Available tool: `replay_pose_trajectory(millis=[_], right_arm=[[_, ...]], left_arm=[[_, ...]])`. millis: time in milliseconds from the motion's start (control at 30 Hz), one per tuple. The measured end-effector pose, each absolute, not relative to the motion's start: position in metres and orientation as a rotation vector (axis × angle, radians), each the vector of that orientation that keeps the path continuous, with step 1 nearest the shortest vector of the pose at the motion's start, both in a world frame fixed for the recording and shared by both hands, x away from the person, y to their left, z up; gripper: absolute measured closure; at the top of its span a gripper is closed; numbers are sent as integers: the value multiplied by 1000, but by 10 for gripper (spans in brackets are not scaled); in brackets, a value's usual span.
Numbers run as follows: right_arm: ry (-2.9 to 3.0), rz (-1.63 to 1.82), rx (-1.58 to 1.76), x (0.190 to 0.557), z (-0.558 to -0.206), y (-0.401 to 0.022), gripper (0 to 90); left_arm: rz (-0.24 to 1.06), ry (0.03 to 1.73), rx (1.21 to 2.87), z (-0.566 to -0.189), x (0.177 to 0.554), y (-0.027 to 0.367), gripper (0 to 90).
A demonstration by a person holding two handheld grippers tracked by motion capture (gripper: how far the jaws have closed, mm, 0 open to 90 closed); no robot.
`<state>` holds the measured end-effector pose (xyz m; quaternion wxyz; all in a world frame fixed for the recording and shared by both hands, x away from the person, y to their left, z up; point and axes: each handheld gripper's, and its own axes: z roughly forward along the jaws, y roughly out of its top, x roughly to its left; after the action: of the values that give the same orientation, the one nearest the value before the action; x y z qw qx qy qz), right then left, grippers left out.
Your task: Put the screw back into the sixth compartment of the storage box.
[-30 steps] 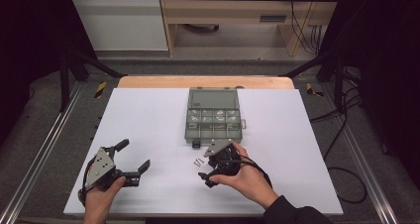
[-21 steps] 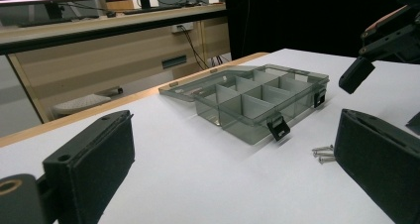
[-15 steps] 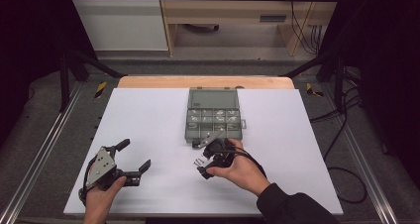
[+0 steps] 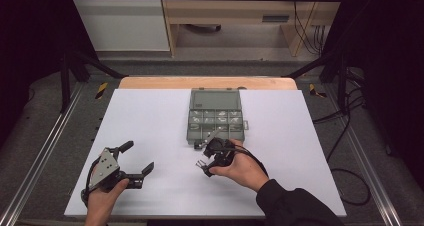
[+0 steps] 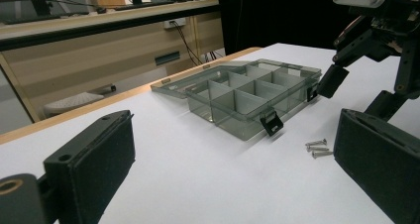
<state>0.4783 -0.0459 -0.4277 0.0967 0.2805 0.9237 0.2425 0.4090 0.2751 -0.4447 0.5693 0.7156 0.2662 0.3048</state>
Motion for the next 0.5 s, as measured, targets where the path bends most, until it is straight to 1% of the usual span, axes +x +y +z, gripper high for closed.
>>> replay_pose_trajectory(millis=[100, 167, 200, 333, 500], right_arm=[[2734, 712, 844, 481, -429, -44, 279], [2744, 696, 853, 483, -431, -42, 321], [2744, 696, 853, 483, -431, -42, 321], [2749, 682, 874, 487, -433, -37, 387], [2772, 637, 903, 492, -437, -30, 442]], left_arm=[[718, 623, 1684, -445, 409, 275, 25], [719, 620, 1692, -445, 409, 275, 25], [719, 620, 1692, -445, 409, 275, 26], [719, 621, 1693, -446, 409, 275, 26], [718, 626, 1688, -446, 409, 276, 26]])
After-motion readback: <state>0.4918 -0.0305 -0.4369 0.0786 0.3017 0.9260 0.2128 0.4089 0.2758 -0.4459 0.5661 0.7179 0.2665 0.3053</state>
